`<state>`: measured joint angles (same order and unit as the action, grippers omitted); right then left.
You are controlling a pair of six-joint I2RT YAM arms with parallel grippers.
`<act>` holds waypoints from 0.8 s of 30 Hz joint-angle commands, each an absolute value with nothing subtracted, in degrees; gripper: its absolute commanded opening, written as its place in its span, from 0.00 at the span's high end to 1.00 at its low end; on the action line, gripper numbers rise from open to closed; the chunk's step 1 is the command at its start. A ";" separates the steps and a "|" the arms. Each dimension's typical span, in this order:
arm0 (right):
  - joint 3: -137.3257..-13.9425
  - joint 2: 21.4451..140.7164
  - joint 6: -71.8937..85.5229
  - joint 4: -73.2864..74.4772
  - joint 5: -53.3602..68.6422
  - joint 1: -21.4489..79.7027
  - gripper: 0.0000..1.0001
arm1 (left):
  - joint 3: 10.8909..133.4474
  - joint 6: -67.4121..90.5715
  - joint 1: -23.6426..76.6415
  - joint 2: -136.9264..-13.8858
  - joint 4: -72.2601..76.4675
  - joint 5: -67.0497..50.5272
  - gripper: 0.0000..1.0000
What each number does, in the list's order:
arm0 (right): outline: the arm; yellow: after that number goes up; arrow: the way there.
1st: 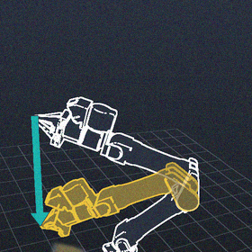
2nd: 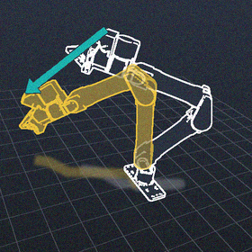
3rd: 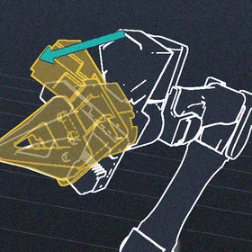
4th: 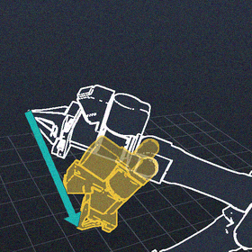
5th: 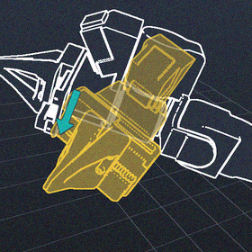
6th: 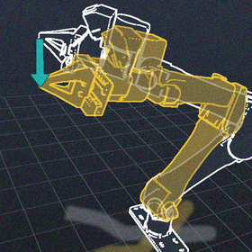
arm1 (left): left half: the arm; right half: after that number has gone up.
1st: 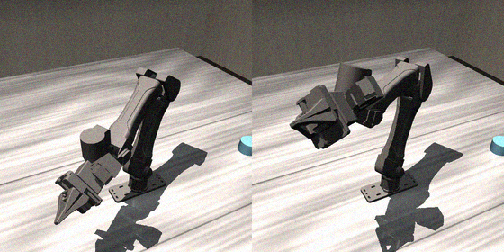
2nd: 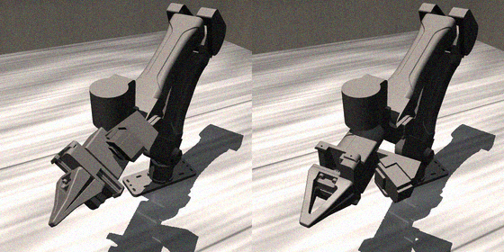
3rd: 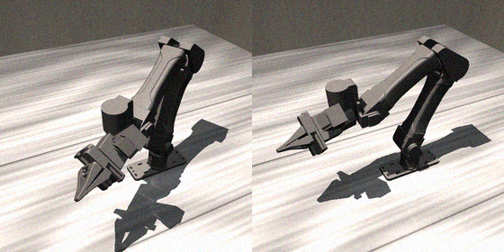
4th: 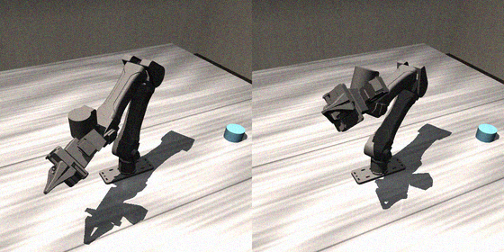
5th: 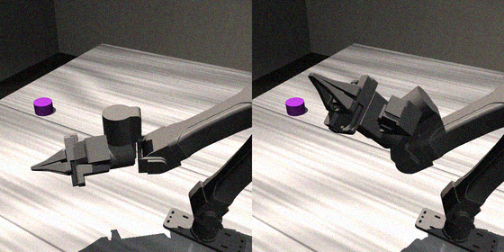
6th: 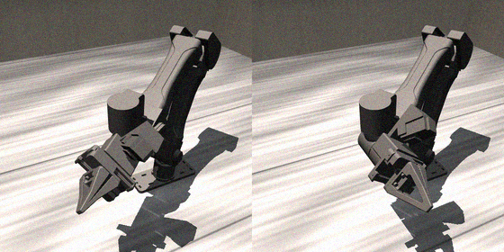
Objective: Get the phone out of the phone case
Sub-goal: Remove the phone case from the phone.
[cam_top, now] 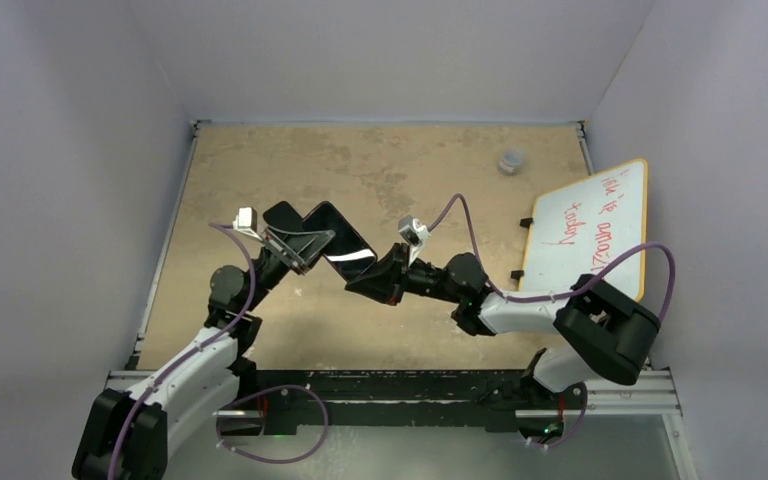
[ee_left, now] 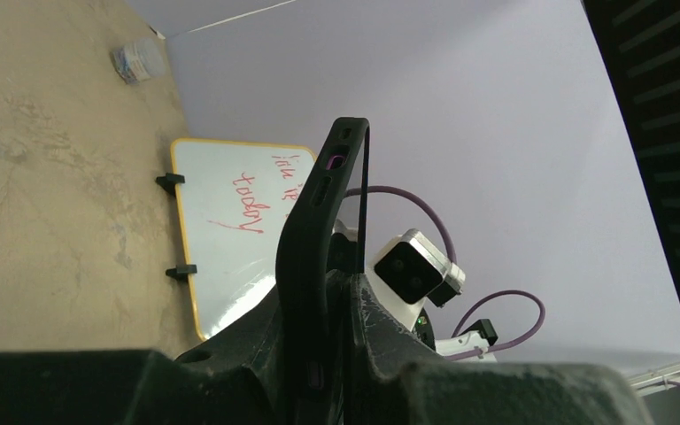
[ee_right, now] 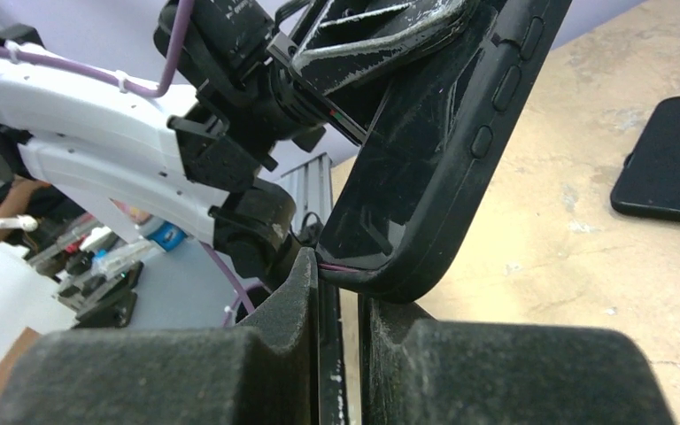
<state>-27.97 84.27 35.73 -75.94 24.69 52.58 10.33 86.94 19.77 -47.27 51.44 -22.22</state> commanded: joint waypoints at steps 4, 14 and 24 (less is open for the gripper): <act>-32.68 82.18 17.48 -65.41 21.57 48.15 1.00 | 12.78 85.52 21.01 -47.85 44.04 -37.03 1.00; -33.40 82.69 17.94 -64.80 21.91 45.83 1.00 | 13.93 81.41 21.01 -46.08 39.06 -37.63 1.00; -31.83 80.56 23.87 -64.50 22.31 41.32 0.91 | 16.46 76.05 20.92 -49.55 38.87 -40.43 1.00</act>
<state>-29.41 82.48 25.10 -61.41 30.59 44.53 15.64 78.26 19.33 -49.36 42.85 -29.58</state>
